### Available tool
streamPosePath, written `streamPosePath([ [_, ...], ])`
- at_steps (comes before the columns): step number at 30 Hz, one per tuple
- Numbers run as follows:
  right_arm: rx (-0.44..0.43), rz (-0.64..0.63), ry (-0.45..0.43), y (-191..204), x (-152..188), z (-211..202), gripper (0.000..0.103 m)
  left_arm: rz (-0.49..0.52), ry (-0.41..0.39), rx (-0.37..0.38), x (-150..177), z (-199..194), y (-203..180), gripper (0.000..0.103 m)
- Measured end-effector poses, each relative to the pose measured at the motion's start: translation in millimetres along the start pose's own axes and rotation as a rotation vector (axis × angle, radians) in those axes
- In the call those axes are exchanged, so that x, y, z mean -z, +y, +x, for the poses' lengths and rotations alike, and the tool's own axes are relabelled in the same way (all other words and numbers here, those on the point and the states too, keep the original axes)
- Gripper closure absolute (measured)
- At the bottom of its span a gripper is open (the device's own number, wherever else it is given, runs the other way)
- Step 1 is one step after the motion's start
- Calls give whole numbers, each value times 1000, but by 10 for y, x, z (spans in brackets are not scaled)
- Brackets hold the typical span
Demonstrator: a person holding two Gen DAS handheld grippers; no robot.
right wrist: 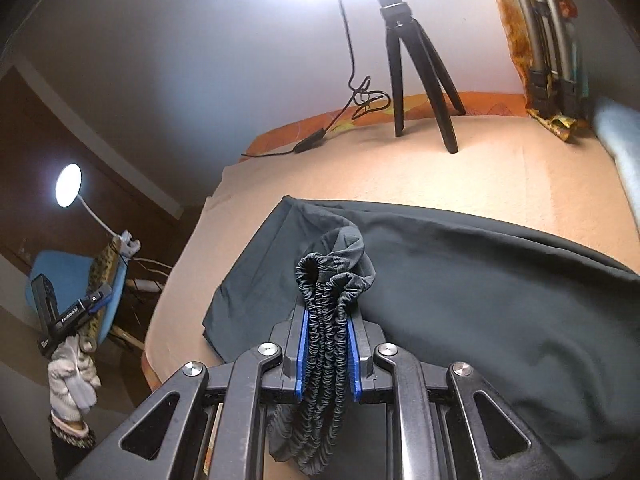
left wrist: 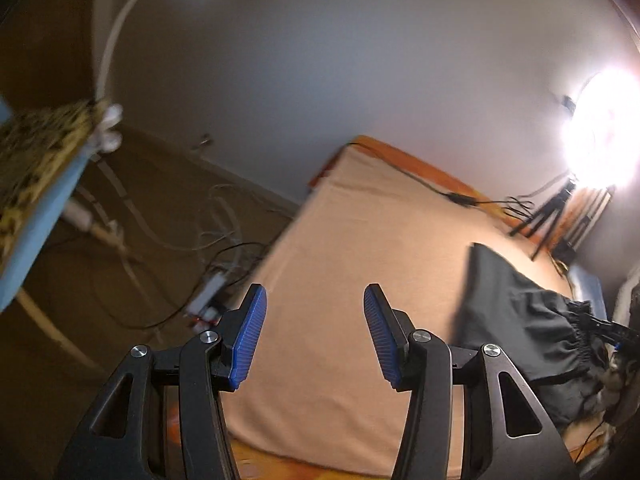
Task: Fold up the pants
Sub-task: 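Hold the elastic cuff with the right tool over the folded pants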
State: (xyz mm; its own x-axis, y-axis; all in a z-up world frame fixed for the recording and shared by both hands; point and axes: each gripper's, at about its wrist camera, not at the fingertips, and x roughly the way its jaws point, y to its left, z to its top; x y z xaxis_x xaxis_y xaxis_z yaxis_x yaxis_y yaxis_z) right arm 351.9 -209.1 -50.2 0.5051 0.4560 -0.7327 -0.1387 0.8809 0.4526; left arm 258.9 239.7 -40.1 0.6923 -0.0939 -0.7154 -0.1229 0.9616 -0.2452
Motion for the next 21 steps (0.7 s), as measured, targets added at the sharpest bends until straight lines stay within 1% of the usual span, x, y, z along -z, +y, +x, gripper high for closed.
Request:
streamPosePath([
  [2,23,-35,0,60,-5,15,88,-32,-14,-19,49,-21,244,54],
  [4,33,-34,0,58,-17,14,88,-48,-25,-42,119,-95,447,54],
  [6,37,-22,-4,55,-13,13,88,-51,-33,-56,151,-172,552,54],
  [9,49,-14,-15,-3,15,-80,88,-50,-39,-31,187,-286,541,54],
  [13,49,32,-28,-169,91,-259,88,15,-52,20,213,-464,218,54],
  [15,53,41,-32,-253,157,-382,88,59,-55,58,241,-545,-58,54],
  [17,58,41,-40,-322,211,-504,88,85,-45,91,287,-594,-249,54],
  [21,64,66,-69,-540,283,-789,88,140,-11,150,389,-550,-767,54],
])
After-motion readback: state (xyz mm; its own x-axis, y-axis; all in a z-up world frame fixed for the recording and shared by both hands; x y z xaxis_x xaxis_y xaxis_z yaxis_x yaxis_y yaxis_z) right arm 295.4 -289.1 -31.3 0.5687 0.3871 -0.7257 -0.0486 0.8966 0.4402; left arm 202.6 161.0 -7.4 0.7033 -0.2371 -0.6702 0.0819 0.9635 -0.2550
